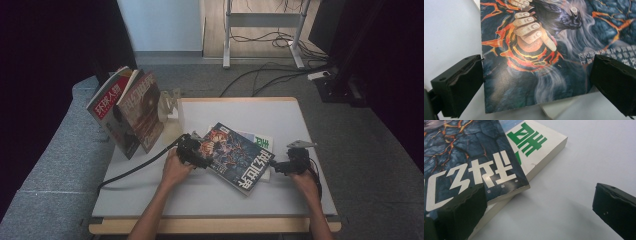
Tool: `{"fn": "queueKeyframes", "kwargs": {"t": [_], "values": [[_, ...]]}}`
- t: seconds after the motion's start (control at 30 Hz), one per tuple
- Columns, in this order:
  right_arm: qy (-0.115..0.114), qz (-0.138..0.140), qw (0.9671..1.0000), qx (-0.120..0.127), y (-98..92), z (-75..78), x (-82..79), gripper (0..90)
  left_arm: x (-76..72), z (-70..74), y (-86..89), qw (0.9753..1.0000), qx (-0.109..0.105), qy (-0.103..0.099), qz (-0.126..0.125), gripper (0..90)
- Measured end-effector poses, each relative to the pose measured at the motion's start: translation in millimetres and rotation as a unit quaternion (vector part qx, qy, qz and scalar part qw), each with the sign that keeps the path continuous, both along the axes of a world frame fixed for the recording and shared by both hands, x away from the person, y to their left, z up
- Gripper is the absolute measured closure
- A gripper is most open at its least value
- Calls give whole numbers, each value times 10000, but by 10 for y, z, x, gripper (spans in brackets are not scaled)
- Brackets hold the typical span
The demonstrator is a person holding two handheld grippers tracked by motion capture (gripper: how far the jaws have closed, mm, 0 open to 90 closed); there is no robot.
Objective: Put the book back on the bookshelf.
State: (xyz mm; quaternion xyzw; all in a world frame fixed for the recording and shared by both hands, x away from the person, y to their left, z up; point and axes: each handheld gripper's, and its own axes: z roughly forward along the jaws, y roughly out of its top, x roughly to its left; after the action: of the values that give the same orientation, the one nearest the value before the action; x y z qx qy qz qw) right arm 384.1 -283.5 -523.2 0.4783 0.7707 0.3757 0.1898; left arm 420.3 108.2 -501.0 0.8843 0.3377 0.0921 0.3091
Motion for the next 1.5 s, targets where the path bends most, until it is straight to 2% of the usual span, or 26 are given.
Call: {"fn": "queueKeyframes", "kwargs": {"t": [0.13, 0.27, 0.4, 0.57, 0.7, 0.93, 1.1, 1.13, 1.17, 1.27, 1.43, 1.5], "values": [[4, -50, 10000, -8, 5, 1, 53, 0, -79, 15, 23, 9999, 86, -21, -71, 0], [7, -119, 9999, -32, 23, 7, 117, 0, -152, -10, 93, 9999, -55, 102, -92, 0], [15, -168, 9998, -101, 52, 19, 181, 0, -266, -9, 84, 9997, 185, 23, -158, 0], [38, -292, 9995, -134, 85, 27, 264, 0, -386, -8, 92, 9993, 290, 9, -222, 0], [57, -417, 9991, -84, 107, 21, 326, 0, -444, -12, 177, 9995, -69, 180, -233, 0], [46, -571, 9983, -105, 169, 20, 434, 0, -599, -17, 179, 9989, 70, 237, -400, 0], [26, -675, 9977, -57, 199, 13, 521, 13, -668, -16, 182, 9981, -24, 354, -503, 0], [17, -699, 9976, -28, 207, 12, 545, 23, -709, -23, 202, 9969, -233, 492, -568, 0], [3, -729, 9973, -14, 217, 11, 564, 34, -730, -31, 215, 9962, -353, 542, -585, 0], [-10, -755, 9971, 5, 251, 13, 610, 47, -781, -50, 240, 9952, -487, 571, -628, 0], [-12, -757, 9971, 37, 284, 10, 655, 47, -792, 3, 286, 9939, -406, 584, -839, 0], [-22, -737, 9973, 37, 279, 13, 639, 37, -768, 52, 319, 9950, -323, 443, -831, 0]]}}
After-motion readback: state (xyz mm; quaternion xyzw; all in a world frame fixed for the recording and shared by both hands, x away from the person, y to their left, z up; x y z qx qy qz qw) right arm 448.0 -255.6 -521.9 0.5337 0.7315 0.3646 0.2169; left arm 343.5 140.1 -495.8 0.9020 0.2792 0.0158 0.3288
